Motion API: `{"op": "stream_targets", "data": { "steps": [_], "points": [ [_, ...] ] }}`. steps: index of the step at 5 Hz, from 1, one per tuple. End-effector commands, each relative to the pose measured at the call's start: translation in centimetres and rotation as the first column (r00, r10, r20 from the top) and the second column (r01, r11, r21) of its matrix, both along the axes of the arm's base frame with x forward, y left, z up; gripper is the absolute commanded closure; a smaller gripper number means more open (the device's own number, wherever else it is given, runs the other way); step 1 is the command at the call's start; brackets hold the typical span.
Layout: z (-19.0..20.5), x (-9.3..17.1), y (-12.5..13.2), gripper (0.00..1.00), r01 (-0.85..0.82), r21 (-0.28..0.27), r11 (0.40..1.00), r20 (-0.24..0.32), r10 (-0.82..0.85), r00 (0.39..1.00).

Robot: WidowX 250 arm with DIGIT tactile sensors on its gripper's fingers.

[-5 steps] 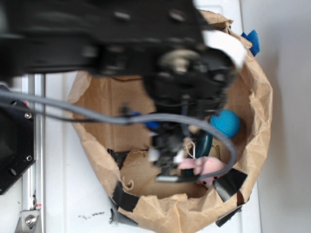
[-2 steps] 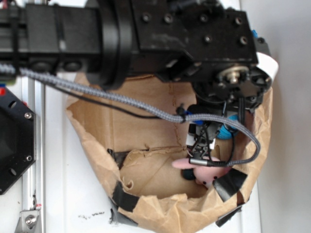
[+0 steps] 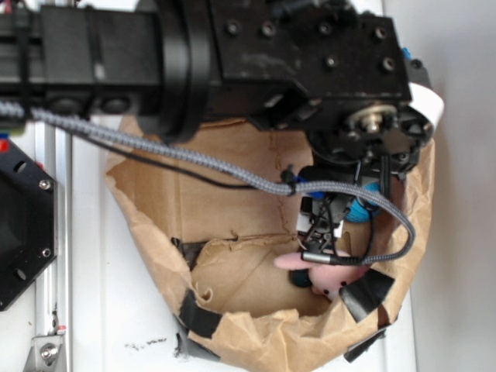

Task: Grab the green animal.

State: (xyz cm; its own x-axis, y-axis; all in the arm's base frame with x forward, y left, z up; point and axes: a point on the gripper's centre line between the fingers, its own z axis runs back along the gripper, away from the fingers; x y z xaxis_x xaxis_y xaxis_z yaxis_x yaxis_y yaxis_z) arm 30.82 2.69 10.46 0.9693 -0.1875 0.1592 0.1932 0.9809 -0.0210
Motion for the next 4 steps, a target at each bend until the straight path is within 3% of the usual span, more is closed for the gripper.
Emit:
{"op": "stream_targets", "data": {
  "steps": [1, 3, 4],
  "points": [
    [0.8, -0.6, 1.0, 0.0, 0.044, 0.011, 0.999, 0.016, -0.044, 0.999],
    [4.7, -1.3, 0.7, 0.0, 0.102, -0.087, 0.991, 0.061, -0.097, 0.993],
    [6.1, -1.2, 0.9, 0.0, 0.119, -0.111, 0.987, 0.097, -0.108, 0.989]
  ]
}}
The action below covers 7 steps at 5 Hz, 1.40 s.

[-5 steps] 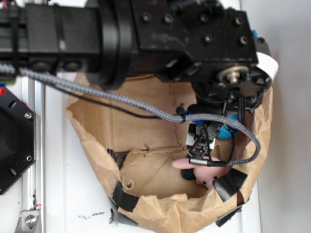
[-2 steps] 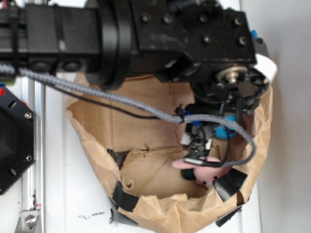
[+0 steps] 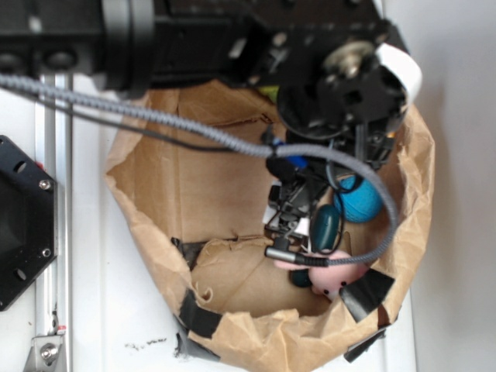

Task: Grab the green animal.

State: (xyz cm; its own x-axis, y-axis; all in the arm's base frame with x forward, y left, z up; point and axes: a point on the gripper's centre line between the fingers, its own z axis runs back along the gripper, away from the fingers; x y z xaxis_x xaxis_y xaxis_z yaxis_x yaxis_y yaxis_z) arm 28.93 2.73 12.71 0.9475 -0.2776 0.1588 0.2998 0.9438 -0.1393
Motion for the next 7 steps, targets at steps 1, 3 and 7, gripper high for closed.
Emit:
{"op": "stream_targets", "data": {
  "steps": [1, 3, 7],
  "points": [
    [5.0, 0.0, 1.0, 0.0, 0.001, -0.031, 1.0, 0.143, 0.003, 0.99],
    [3.3, -1.1, 1.0, 0.0, -0.016, 0.019, 1.0, 0.138, 0.013, 0.99],
    [1.1, -0.9, 3.6, 0.0, -0.113, 0.127, 0.985, 0.129, 0.097, 0.987]
  ]
}}
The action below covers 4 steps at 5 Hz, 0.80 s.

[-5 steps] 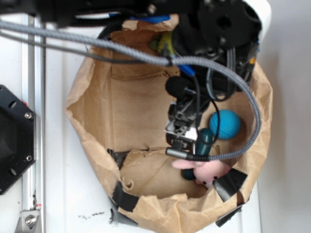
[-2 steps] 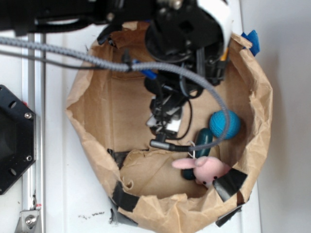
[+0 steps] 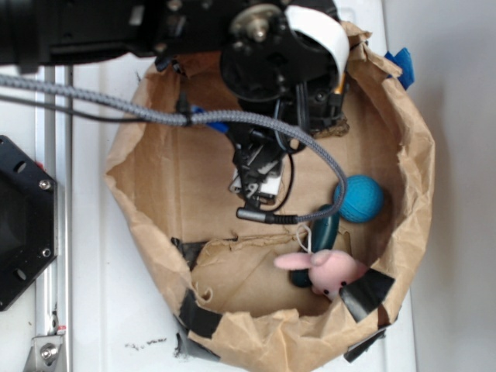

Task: Grab the green animal.

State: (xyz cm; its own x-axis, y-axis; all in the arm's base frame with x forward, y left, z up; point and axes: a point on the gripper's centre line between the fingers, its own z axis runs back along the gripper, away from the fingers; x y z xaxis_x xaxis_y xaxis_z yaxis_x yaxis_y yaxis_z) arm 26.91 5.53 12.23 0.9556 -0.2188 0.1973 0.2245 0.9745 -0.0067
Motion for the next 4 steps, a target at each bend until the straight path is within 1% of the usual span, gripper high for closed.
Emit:
{"op": "stream_targets", "data": {
  "steps": [1, 2, 3, 4],
  "points": [
    [1.2, 1.6, 1.7, 0.0, -0.066, 0.059, 0.996, 0.066, 0.062, 0.996],
    [0.1, 2.3, 2.6, 0.0, -0.098, 0.097, 0.99, 0.066, 0.092, 0.994],
    [-1.0, 2.6, 2.9, 0.0, -0.094, 0.139, 0.986, 0.061, 0.087, 0.994],
    [-1.9, 2.0, 3.2, 0.0, -0.097, 0.158, 0.983, 0.03, 0.094, 0.995]
  ]
}}
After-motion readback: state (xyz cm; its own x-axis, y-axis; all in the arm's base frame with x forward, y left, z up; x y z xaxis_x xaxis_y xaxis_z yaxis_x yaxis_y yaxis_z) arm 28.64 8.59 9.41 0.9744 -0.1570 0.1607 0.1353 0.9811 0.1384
